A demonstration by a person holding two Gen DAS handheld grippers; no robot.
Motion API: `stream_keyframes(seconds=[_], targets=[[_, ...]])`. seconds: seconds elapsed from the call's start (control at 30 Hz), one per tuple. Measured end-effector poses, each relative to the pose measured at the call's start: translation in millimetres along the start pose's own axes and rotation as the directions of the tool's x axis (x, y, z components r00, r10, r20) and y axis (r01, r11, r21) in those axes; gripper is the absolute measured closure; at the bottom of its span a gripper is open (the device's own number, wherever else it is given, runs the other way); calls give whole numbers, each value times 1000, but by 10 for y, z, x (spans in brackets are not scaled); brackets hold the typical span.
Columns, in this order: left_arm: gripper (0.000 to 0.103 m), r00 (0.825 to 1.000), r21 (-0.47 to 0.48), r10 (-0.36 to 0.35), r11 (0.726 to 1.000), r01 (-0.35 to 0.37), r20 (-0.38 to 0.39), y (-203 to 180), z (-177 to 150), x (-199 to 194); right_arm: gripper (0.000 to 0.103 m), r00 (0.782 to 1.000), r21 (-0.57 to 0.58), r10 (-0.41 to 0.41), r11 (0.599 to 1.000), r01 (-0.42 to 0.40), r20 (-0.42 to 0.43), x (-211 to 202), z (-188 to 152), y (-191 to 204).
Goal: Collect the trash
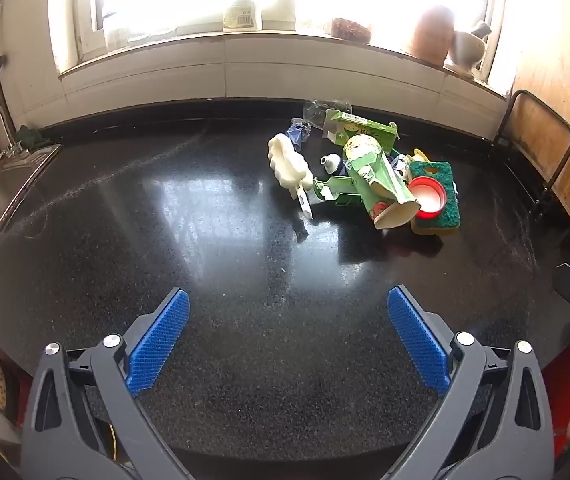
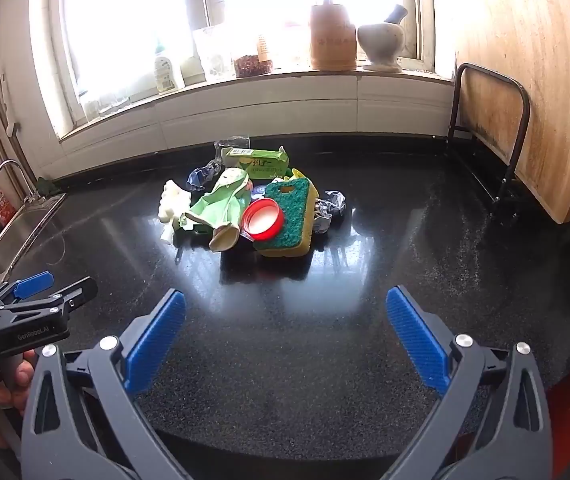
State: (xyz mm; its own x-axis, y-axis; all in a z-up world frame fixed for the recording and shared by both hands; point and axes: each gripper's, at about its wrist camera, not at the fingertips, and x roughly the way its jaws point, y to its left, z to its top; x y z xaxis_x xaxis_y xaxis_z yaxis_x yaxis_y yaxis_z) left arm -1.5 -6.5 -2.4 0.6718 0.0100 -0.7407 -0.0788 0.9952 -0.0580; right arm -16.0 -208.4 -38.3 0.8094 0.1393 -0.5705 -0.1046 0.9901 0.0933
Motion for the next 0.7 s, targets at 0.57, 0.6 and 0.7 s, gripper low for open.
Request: stream_keyframes(seconds=[0.57, 0.6, 0.7], targets=[[6, 1000, 4, -1, 1000, 1, -6, -10, -14, -15, 6, 1000, 3, 5, 1000, -5, 1, -35, 10, 9], [6, 1000, 3, -2, 1000, 2, -6, -9, -15, -21, 6, 1000, 3, 6, 1000, -6, 3, -40, 11, 9], [6, 1000, -2, -1, 1000, 1, -4, -3, -2, -31, 6, 1000, 3, 5, 1000, -5, 8, -53, 10, 13]])
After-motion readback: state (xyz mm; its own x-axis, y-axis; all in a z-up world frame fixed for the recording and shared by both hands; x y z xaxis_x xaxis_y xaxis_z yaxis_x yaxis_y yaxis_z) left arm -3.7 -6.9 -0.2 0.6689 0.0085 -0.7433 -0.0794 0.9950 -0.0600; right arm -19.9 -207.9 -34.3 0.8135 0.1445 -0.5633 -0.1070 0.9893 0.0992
